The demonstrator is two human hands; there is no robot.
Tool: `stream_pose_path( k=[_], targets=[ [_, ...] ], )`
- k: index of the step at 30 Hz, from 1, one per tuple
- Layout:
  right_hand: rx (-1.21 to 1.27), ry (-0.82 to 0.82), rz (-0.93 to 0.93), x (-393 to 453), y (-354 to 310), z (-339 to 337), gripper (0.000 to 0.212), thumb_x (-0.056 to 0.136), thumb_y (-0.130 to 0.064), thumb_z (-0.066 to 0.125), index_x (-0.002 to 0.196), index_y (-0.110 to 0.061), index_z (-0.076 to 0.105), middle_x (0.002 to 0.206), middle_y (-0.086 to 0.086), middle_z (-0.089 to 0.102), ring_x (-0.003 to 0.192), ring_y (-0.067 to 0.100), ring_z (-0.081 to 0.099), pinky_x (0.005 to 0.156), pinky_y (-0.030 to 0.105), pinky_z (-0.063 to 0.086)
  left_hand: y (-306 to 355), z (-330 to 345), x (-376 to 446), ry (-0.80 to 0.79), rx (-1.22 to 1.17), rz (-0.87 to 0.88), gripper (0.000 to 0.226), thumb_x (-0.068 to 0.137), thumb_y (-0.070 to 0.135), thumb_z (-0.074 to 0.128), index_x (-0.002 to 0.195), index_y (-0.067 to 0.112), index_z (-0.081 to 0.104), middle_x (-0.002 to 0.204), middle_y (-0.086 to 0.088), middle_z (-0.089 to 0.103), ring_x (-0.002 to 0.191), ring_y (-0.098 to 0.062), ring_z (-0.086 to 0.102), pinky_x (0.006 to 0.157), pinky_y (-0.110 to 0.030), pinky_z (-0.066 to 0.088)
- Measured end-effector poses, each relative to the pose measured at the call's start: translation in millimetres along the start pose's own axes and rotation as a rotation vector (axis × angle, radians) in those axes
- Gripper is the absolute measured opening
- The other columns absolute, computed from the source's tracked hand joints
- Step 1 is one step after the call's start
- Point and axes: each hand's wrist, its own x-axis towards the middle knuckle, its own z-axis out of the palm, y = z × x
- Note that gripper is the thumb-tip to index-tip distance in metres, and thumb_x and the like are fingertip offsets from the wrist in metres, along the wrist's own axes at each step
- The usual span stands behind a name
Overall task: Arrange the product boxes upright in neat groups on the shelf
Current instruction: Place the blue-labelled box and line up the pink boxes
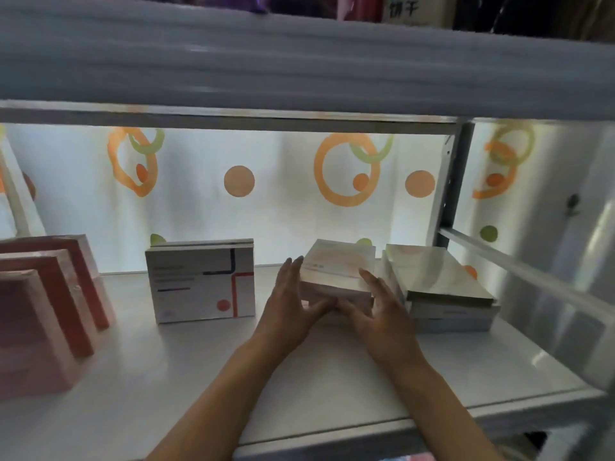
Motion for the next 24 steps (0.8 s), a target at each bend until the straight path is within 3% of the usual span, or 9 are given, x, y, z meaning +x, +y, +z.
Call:
stream_pose_path(
  k=[2,5,9,12,14,19,22,24],
  targets=[
    [0.054,-0.024,0.007,0.2,1.4,2.8,0.062,0.087,-0.039,0.068,0.142,-0.028,0.043,0.129,-0.017,0.042,0.117,-0.003,0.04,0.088,0.0,0.033,0.4,-1.0,-1.3,0.007,-0.074,-0.02,0.083,0.076,0.042,0.076,0.144,0.022,0.033,0.141,0.007,0.043,0.129,-0.012,0.043,0.096,-0.016,0.036],
    [0.108,-0.025,0.018,1.3,4.4,2.8,0.056,0.088,-0.03,0.069,0.14,-0.025,0.048,0.128,-0.014,0.047,0.123,0.005,0.048,0.099,0.011,0.037,-1.3,-2.3,-5.2,0.007,-0.095,0.031,0.065,0.079,0.037,0.076,0.135,0.028,0.045,0.123,0.01,0.06,0.108,-0.009,0.059,0.085,-0.015,0.048],
    [0.19,-0.029,0.041,-2.8,5.5,-3.8,0.049,0.086,-0.025,0.072,0.133,-0.026,0.055,0.12,-0.02,0.049,0.115,-0.002,0.046,0.083,-0.005,0.033,0.3,-9.4,-12.6,0.045,-0.054,0.059,0.062,0.08,0.022,0.076,0.136,0.022,0.049,0.113,0.01,0.062,0.101,-0.01,0.062,0.084,-0.012,0.046],
    [0.247,-0.036,0.034,-5.0,8.6,-5.4,0.046,0.085,-0.026,0.073,0.127,-0.031,0.056,0.123,-0.016,0.055,0.12,0.003,0.051,0.09,0.001,0.036,3.3,-13.3,-20.9,0.07,-0.108,0.027,0.063,0.079,0.017,0.078,0.136,0.02,0.051,0.107,0.013,0.058,0.089,-0.009,0.066,0.08,-0.012,0.05],
    [0.262,-0.054,0.026,-7.4,8.2,-6.4,0.043,0.085,-0.027,0.072,0.124,-0.036,0.055,0.123,-0.017,0.053,0.12,0.005,0.051,0.089,0.003,0.039,3.8,-14.4,-24.0,0.09,-0.102,0.033,0.061,0.078,0.02,0.079,0.133,0.022,0.051,0.111,0.01,0.059,0.082,-0.007,0.069,0.078,-0.021,0.056],
    [0.303,-0.05,0.01,-11.0,6.6,-10.6,0.042,0.085,-0.027,0.073,0.121,-0.038,0.056,0.127,-0.012,0.056,0.121,0.009,0.055,0.101,0.022,0.047,4.0,-17.0,-23.6,0.117,-0.093,0.078,0.05,0.074,0.023,0.082,0.117,0.017,0.057,0.114,0.002,0.065,0.085,-0.013,0.069,0.075,-0.028,0.059],
    [0.316,-0.037,-0.032,-12.3,5.4,-11.3,0.041,0.084,-0.023,0.073,0.12,-0.036,0.057,0.127,-0.007,0.059,0.12,0.009,0.057,0.096,0.014,0.047,1.9,-17.0,-23.4,0.15,-0.069,0.142,0.046,0.072,0.021,0.084,0.11,0.013,0.059,0.113,-0.005,0.068,0.086,-0.016,0.07,0.075,-0.032,0.06],
    [0.315,0.002,-0.068,-14.1,2.9,-10.5,0.042,0.084,-0.021,0.074,0.121,-0.031,0.057,0.126,-0.006,0.06,0.118,0.01,0.058,0.09,0.005,0.044,2.1,-17.8,-23.5,0.187,-0.039,0.208,0.044,0.071,0.019,0.084,0.107,0.01,0.06,0.111,-0.007,0.069,0.087,-0.017,0.069,0.075,-0.027,0.059]
  ],
)
